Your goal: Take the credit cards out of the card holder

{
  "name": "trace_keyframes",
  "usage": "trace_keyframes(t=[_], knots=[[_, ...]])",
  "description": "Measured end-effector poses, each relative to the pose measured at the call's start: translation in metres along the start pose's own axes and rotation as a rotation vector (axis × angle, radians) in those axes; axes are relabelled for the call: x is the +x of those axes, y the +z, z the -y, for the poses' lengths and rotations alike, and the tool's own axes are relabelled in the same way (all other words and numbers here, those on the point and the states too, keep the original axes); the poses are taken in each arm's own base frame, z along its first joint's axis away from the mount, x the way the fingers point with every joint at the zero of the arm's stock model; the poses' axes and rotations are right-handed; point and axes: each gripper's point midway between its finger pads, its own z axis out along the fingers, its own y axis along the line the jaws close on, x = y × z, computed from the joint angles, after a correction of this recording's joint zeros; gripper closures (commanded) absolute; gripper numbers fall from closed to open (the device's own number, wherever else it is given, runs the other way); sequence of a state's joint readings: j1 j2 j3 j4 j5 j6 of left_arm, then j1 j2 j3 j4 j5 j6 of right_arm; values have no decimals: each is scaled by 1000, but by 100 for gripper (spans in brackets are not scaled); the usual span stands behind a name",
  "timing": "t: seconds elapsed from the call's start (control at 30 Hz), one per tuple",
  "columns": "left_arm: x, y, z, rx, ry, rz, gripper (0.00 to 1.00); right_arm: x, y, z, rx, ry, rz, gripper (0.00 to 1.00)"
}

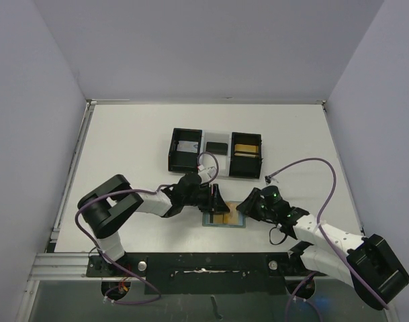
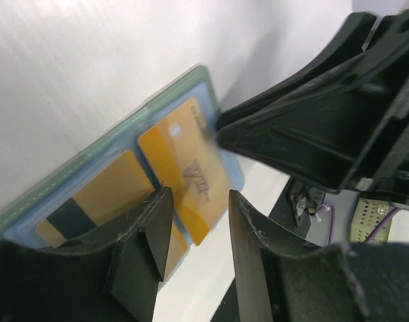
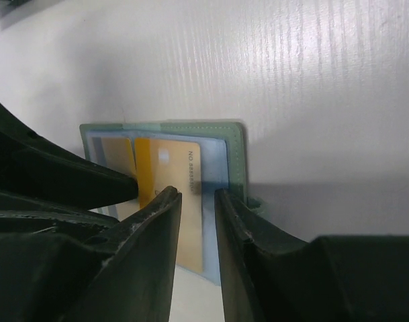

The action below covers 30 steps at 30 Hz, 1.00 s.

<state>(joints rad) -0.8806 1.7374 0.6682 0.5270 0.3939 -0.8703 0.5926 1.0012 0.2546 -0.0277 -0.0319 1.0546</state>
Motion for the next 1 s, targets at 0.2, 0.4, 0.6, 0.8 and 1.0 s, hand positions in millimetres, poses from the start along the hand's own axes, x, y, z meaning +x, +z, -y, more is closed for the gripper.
trace_keyframes(t=[0.2, 0.4, 0.6, 0.8, 1.0], knots=[[7, 5, -10, -16, -56, -18, 62, -1, 3, 0, -18, 25, 14, 72], [7, 5, -11, -18, -59, -18, 71, -1, 2, 0, -30, 33, 23, 72], [10, 8, -15, -27, -75, -26, 80, -1, 2, 0, -31, 32, 22, 75], [12, 9, -15, -19, -79, -35, 83, 1, 2, 2, -32, 28, 14, 80], [14, 12, -15, -2, -86, -45, 91, 2, 1, 4, -29, 16, 8, 83]])
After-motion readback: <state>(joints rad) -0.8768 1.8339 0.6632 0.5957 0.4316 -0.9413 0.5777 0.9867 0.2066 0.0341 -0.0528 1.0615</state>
